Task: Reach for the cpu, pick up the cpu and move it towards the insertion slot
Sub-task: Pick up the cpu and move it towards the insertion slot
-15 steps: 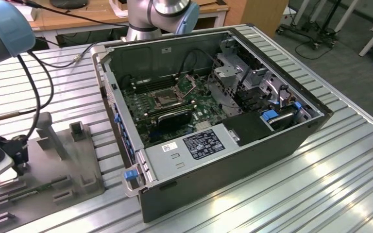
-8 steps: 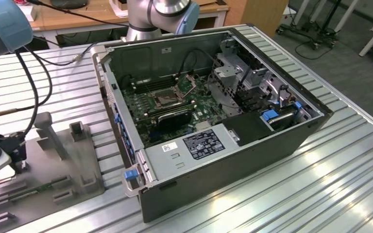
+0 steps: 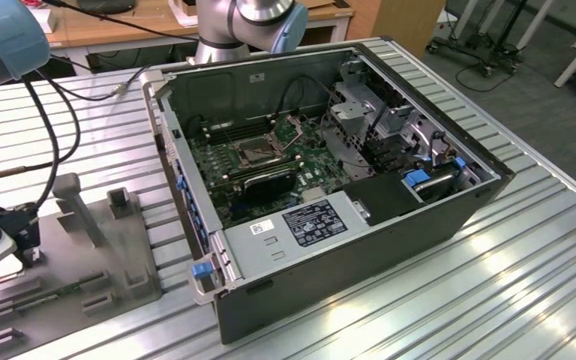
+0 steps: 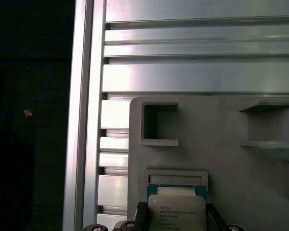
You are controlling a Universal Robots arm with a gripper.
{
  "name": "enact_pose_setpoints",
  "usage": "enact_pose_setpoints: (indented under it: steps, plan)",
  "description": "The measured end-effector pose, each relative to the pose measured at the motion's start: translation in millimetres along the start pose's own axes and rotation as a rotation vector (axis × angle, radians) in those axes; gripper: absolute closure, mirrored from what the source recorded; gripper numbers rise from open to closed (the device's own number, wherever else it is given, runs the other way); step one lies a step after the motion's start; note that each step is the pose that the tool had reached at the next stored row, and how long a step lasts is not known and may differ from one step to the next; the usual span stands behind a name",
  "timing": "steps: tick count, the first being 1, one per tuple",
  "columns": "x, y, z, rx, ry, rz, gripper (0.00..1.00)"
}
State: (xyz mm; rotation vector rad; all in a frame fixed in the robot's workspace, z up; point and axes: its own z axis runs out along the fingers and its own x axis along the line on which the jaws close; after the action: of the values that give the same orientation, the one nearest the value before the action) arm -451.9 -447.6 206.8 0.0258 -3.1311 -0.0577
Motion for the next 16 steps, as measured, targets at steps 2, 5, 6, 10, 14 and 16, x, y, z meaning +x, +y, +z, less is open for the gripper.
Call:
enact_pose_setpoints:
  steps: [2, 5, 6, 10, 14, 16]
  plan:
    - [0.1, 0.0, -1.1, 0.0003, 0.0004, 0.000, 0.45]
    - [0.0, 0.1, -1.9, -0.0001, -0.0002, 0.000, 0.45]
    - [0.0, 0.1, -1.9, -0.0002, -0.0004, 0.000, 0.45]
    - [0.0, 0.1, -2.5, 0.0000, 0.0000, 0.000, 0.45]
    - [0.1, 0.1, -4.8, 0.0002, 0.0004, 0.000, 0.45]
    - [0.0, 0.2, -5.6, 0.0000, -0.0001, 0.000, 0.45]
